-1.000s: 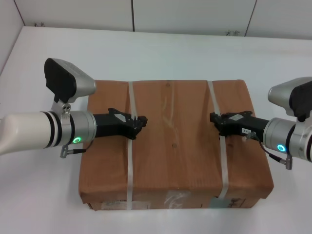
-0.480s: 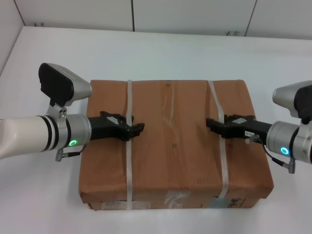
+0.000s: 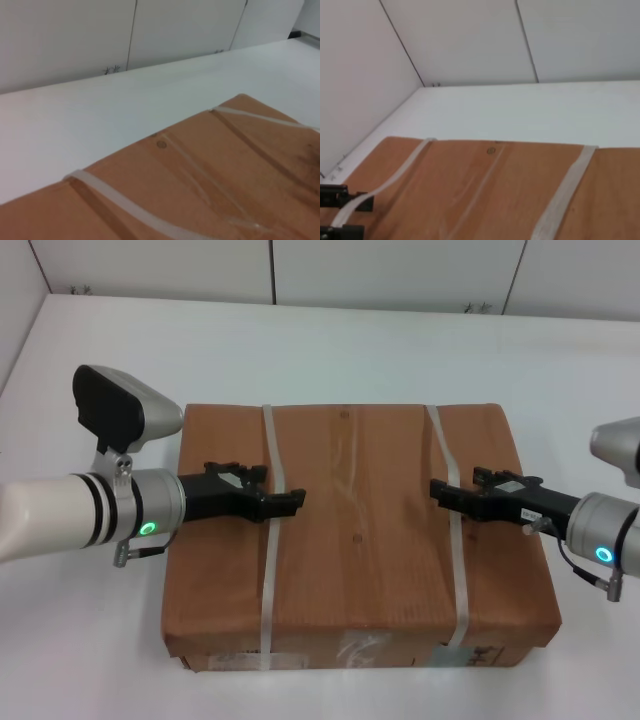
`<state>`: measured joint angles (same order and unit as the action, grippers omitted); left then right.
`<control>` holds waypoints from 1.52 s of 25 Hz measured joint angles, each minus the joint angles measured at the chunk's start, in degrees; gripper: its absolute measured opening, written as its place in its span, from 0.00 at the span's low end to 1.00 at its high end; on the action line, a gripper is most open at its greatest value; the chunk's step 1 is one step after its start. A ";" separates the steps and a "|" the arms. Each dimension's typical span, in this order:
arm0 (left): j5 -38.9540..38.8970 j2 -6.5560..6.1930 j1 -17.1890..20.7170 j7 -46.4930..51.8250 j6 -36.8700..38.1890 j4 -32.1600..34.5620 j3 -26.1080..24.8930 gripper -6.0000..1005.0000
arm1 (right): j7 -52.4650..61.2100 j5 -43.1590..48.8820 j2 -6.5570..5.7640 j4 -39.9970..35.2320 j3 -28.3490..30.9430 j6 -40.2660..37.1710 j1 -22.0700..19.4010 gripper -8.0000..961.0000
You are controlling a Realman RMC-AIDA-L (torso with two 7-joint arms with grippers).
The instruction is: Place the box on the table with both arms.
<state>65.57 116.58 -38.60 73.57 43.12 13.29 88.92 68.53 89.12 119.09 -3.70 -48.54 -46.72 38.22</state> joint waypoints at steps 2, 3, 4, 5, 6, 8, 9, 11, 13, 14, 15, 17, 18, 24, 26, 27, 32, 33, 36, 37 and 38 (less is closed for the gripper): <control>-0.11 -0.21 0.17 0.42 1.19 0.62 -0.05 0.72 | 0.00 -0.05 0.00 -1.14 0.48 -1.88 -1.28 0.90; -0.40 -0.38 0.47 0.58 2.09 1.14 -0.07 0.74 | 0.00 -0.06 0.00 -1.49 0.60 -2.36 -1.62 0.90; -0.71 -0.58 0.82 0.73 2.92 1.68 -0.08 0.77 | -0.04 -0.09 -0.01 -2.07 0.92 -3.29 -2.28 0.90; -1.40 -0.84 1.50 0.78 4.28 2.54 -0.08 0.77 | -0.17 -0.10 -0.02 -2.80 1.23 -4.43 -2.99 0.90; -2.18 -1.14 2.25 0.79 5.56 3.58 -0.08 0.77 | -0.29 -0.10 -0.04 -3.50 1.47 -5.38 -3.71 0.90; -3.70 -1.80 4.25 0.72 7.70 6.30 -0.08 0.76 | -0.52 -0.09 -0.11 -5.20 1.71 -7.52 -5.28 0.90; -4.06 -1.99 4.83 0.66 8.30 7.16 -0.10 0.76 | -0.60 -0.10 -0.16 -6.48 1.74 -8.83 -6.15 0.90; -4.52 -2.69 7.27 -0.01 11.43 10.26 -0.94 0.76 | -1.07 -0.10 -0.30 -8.74 1.77 -12.49 -7.96 0.89; -4.55 -3.41 9.33 -1.63 15.89 12.20 -2.59 0.76 | -2.81 -0.09 -0.36 -11.03 1.79 -17.57 -9.52 0.89; -4.52 -3.84 10.33 -2.68 18.78 12.76 -3.73 0.76 | -3.95 -0.05 -0.36 -11.91 1.78 -20.10 -10.07 0.89; -4.47 -4.21 10.93 -3.67 21.73 13.05 -4.69 0.76 | -5.45 0.12 -0.37 -12.55 1.73 -23.19 -10.43 0.89; -3.94 -5.63 11.60 -5.57 29.82 13.07 -6.16 0.76 | -9.69 1.15 -0.50 -13.80 1.31 -32.21 -10.78 0.89; -3.57 -6.46 11.60 -6.40 33.12 13.07 -6.16 0.76 | -12.18 2.58 -0.60 -14.15 1.08 -37.61 -10.76 0.89; 1.90 -10.14 10.78 -10.68 52.05 12.61 -5.75 0.75 | -14.95 7.16 -0.76 -17.31 1.45 -51.12 -10.38 0.89; 2.15 -10.58 10.62 -10.75 54.33 12.60 -5.63 0.75 | -14.87 7.20 -0.76 -17.80 1.45 -52.63 -10.37 0.89; 2.19 -10.72 10.60 -10.86 55.31 12.59 -5.64 0.75 | -14.87 7.20 -0.77 -17.92 1.45 -53.04 -10.36 0.89; 2.23 -10.87 10.50 -11.20 57.12 12.55 -5.99 0.75 | -14.87 7.24 -0.79 -17.94 1.11 -53.16 -10.28 0.90; 2.23 -10.87 10.49 -11.21 57.14 12.55 -5.97 0.75 | -14.86 7.26 -0.79 -17.95 1.05 -53.17 -10.25 0.90; 2.25 -10.84 10.49 -11.23 57.19 12.54 -5.89 0.76 | -14.87 7.29 -0.79 -17.97 0.99 -53.18 -10.19 0.90; 2.26 -10.84 10.49 -11.23 57.19 12.54 -5.89 0.76 | -14.89 7.30 -0.79 -17.97 0.99 -53.18 -10.19 0.90; 2.27 -10.85 10.53 -11.26 57.19 12.54 -5.90 0.76 | -14.90 7.30 -0.79 -17.98 0.99 -53.19 -10.18 0.90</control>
<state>67.84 105.72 -28.08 62.31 100.31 25.84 83.02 53.63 96.42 118.30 -21.67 -47.55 -99.91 28.03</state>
